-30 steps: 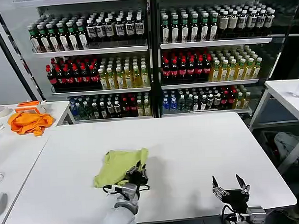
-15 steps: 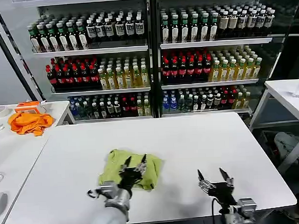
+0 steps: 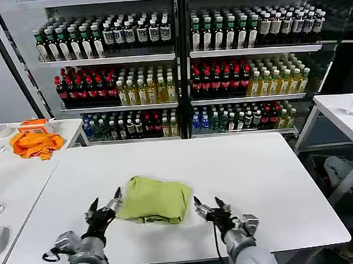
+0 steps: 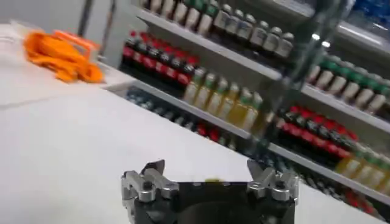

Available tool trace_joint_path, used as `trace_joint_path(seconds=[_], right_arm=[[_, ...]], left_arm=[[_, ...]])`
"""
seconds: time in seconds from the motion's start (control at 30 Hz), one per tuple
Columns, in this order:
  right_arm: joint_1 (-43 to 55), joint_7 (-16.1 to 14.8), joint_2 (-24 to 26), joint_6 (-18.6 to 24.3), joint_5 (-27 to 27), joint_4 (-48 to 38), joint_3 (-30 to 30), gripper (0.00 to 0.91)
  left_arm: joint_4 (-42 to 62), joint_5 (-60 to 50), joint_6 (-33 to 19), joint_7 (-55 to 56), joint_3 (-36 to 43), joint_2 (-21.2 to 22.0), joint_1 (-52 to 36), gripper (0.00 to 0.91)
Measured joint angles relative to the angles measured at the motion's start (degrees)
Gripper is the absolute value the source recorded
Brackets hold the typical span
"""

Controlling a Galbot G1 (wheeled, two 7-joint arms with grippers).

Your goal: Fold and organize the clothes.

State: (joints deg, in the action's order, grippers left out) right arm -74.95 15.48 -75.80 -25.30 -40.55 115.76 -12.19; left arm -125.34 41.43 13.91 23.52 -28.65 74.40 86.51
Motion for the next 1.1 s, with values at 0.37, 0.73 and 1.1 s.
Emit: trace_joint_path(seconds=[0.37,0.73,1.1], right_arm=[[6.2,4.5,-3.3,-1.1,-5.5,-7.2,5.0,0.383],[10.1,9.7,-5.6,-2.7,-8.6,-10.5,8.1,0.0],[12.0,12.5,-5.2,-4.2,-9.8,-12.1,8.1,0.0]], left_arm=[[-1.3,0.4,-0.5,0.4,-4.1,0.0,2.6,0.907],[-1.8,0.7,-0.8,0.7,-6.0,-0.3,4.0,0.907],[-2.6,1.0,-1.2,0.9,-7.2,-0.3,5.1,0.907]])
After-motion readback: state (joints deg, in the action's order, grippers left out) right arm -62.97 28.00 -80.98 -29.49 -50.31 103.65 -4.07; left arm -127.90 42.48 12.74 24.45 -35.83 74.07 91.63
